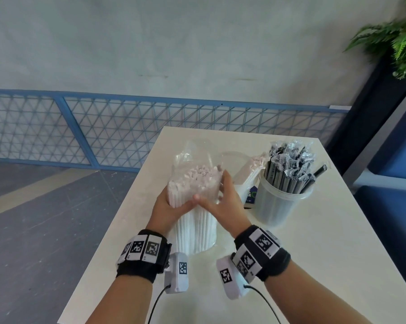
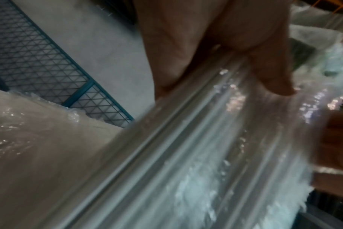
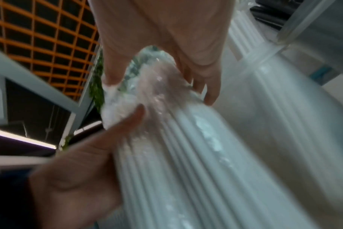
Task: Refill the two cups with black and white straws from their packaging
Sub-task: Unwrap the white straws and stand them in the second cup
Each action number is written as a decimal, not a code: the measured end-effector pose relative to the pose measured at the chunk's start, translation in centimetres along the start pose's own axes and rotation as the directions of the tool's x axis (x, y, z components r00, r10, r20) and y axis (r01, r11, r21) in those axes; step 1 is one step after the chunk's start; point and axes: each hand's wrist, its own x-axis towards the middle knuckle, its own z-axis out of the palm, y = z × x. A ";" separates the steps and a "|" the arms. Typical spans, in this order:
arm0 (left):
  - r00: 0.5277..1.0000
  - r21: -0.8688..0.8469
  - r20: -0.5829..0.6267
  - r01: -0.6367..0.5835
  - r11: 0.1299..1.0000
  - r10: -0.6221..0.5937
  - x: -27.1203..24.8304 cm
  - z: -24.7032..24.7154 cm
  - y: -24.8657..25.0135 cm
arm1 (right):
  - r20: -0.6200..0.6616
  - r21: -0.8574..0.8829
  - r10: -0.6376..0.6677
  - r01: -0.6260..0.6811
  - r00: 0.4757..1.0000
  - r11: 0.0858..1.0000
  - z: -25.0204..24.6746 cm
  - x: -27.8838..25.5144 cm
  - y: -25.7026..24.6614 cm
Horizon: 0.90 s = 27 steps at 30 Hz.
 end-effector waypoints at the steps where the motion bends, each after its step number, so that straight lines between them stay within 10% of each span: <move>1: 1.000 -0.004 0.022 0.008 1.000 -0.008 0.1 -0.2 -0.1 | 0.015 -0.023 0.015 -0.014 1.000 1.000 -0.1 0.1 0.4; 13: 0.999 0.056 0.019 -0.044 0.997 0.043 0.9 -0.7 -1.0 | 0.081 -0.302 0.045 -0.019 0.996 0.953 0.2 -0.1 3.3; 16: 0.999 0.070 -0.004 -0.041 0.997 0.041 1.2 -0.9 -1.2 | -0.157 -0.313 -0.254 0.196 0.954 0.929 -0.5 0.2 0.4; 19: 0.998 0.117 -0.016 -0.057 0.991 0.059 1.2 -1.0 -1.2 | -0.072 -0.539 -0.486 0.376 0.871 0.754 -2.0 1.8 -3.2; 23: 0.996 0.131 -0.053 -0.067 0.989 0.074 1.3 -0.9 -1.4 | 0.235 -0.579 -0.270 0.358 0.934 0.733 -3.5 2.7 -5.1; 27: 0.994 0.127 -0.061 -0.081 0.989 0.089 1.4 -0.7 -1.6 | 0.249 -0.650 -0.206 0.321 0.946 0.688 -3.8 2.0 -5.9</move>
